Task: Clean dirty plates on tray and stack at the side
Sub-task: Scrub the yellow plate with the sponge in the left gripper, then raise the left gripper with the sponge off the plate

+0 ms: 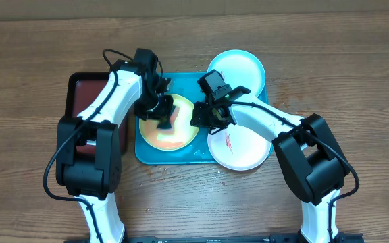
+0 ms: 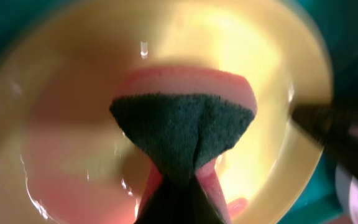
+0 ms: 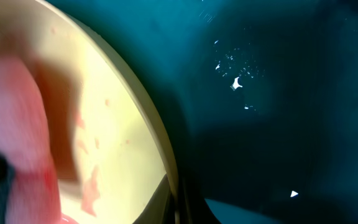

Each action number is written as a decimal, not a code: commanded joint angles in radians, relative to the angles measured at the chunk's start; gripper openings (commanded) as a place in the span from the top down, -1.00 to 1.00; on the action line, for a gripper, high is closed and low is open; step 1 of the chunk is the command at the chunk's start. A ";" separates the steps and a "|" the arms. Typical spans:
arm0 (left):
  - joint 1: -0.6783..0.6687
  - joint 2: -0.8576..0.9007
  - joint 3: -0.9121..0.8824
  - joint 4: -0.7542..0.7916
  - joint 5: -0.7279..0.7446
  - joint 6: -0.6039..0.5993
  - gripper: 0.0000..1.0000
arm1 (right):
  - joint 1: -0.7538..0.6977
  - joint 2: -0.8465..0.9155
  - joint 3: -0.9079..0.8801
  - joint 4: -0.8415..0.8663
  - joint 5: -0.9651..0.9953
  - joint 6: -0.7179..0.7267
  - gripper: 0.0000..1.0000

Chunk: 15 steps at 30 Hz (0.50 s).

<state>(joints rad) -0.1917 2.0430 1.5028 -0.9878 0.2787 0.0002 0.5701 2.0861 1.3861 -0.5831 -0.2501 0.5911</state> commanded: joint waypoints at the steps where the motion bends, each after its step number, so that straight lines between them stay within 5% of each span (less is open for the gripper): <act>1: 0.009 0.005 0.013 0.077 -0.032 -0.074 0.92 | -0.008 0.009 -0.012 -0.010 0.048 0.008 0.93; 4: 0.010 0.005 0.069 0.063 -0.189 -0.201 0.92 | -0.008 0.009 -0.012 -0.013 0.048 0.008 0.93; 8: 0.010 0.004 0.338 -0.158 -0.469 -0.342 0.92 | -0.008 0.009 -0.012 -0.022 0.048 0.008 0.93; 15: 0.010 0.005 0.725 -0.439 -0.467 -0.344 0.92 | -0.008 0.003 0.005 -0.044 0.047 0.006 0.93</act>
<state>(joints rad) -0.1867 2.0644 2.0708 -1.3502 -0.1402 -0.3046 0.5701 2.0861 1.3876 -0.5949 -0.2493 0.5922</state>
